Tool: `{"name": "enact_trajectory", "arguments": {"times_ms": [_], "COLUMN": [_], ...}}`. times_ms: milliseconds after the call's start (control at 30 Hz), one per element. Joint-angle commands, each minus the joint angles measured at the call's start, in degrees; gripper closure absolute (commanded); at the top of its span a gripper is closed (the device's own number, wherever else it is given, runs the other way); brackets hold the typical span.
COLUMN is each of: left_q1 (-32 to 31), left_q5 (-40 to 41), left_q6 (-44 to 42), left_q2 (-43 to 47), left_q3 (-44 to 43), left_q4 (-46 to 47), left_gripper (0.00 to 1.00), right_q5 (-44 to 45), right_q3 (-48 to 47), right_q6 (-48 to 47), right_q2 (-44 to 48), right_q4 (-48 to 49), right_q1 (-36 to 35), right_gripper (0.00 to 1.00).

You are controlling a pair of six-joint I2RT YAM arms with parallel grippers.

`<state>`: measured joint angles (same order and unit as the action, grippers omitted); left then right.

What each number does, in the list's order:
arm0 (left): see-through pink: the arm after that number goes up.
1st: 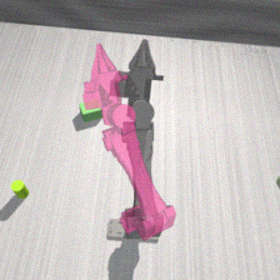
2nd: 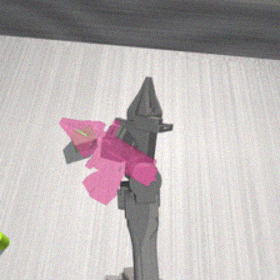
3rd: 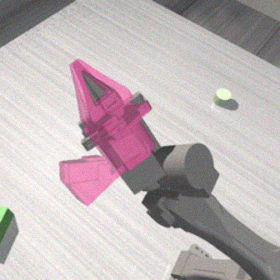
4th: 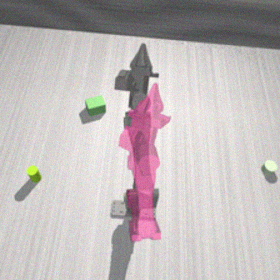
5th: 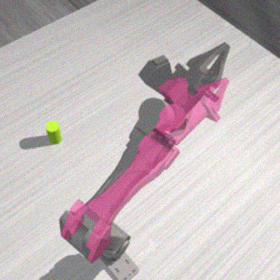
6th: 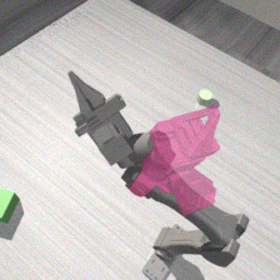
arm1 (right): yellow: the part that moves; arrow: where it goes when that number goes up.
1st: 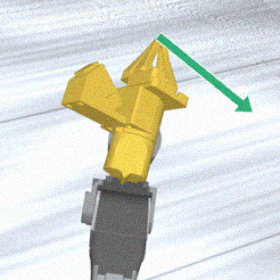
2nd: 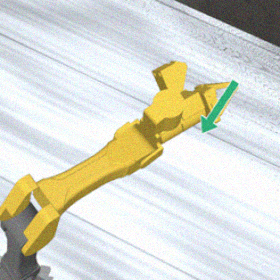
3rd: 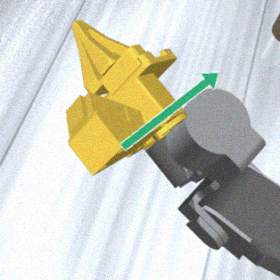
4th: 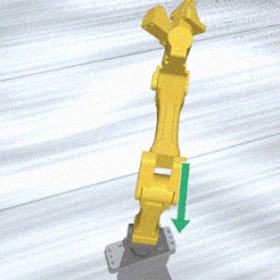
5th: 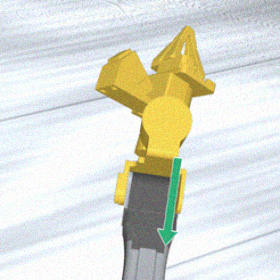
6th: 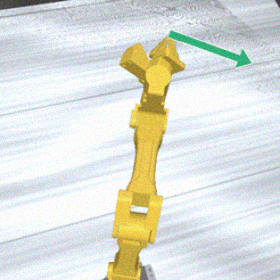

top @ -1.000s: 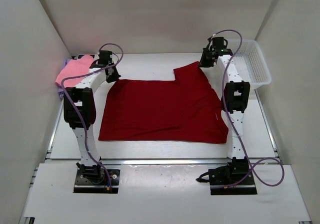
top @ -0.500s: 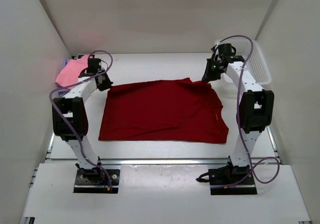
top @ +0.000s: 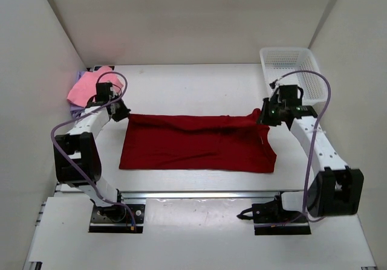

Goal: Fold and stack the t-shirts
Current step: Fold the other side of the tshirt into a rectangle

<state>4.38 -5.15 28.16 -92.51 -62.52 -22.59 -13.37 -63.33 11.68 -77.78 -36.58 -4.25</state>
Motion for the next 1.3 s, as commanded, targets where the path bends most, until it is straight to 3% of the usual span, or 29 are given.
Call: {"name": "enact_trajectory", "arguments": {"times_ms": [0, 133, 367, 567, 733, 900, 967, 1000, 1067, 1133, 1167, 1267], "left_q1": [0.54, 2.47, 2.03, 1.59, 2.39, 3.08, 3.62, 1.96, -3.21, -8.85, -12.69, -19.83], "left_q5": [-1.97, -5.05, -3.21, -0.66, 1.19, 4.44, 4.97, 7.41, 8.92, 8.75, 9.36, 9.37], "left_q6": [1.19, 1.63, 1.02, -0.47, 0.22, 2.85, 4.88, 4.54, 4.54, 4.71, 4.27, 4.97], "left_q2": [2.52, 2.94, 6.63, 6.81, 9.80, 14.63, 19.36, 21.91, 24.03, 23.70, 22.21, 17.29], "left_q3": [0.91, 3.01, 5.21, 8.46, 11.46, 13.82, 16.28, 16.03, 16.55, 15.34, 14.11, 11.20], "left_q4": [1.06, 1.84, 0.62, -1.40, -1.05, -1.32, -0.01, 1.83, 4.55, 6.15, 6.59, 6.68], "left_gripper": [1.00, 1.00, 1.00, 1.00, 0.88, 0.54, 0.55, 0.61, 0.65, 0.67, 0.67, 0.68], "right_q5": [1.85, 0.98, 3.43, 3.69, 4.75, 5.98, 7.21, 7.56, 6.86, 4.85, 4.41, 3.43], "right_q3": [5.65, 12.78, 17.54, 22.46, 21.85, 20.62, 20.26, 19.74, 18.51, 18.68, 18.51, 17.63], "right_q6": [-1.75, -1.31, -0.26, 0.79, 1.33, -0.17, 0.44, 0.19, 1.49, 1.50, 2.20, 3.87], "right_q2": [6.30, 13.16, 21.87, 20.48, 21.01, 21.96, 22.14, 22.14, 20.92, 18.38, 16.54, 10.57], "right_q4": [1.51, 1.42, -1.74, -4.29, -5.52, -6.57, -6.49, -5.88, -4.74, -0.80, 3.14, 11.84], "right_q1": [1.17, 2.93, 2.06, 4.16, 3.82, 4.78, 3.12, 2.33, -1.27, -4.95, -6.89, -11.11], "right_gripper": [1.00, 1.00, 1.00, 1.00, 1.00, 0.88, 0.83, 0.82, 0.80, 0.89, 1.00, 1.00]}}
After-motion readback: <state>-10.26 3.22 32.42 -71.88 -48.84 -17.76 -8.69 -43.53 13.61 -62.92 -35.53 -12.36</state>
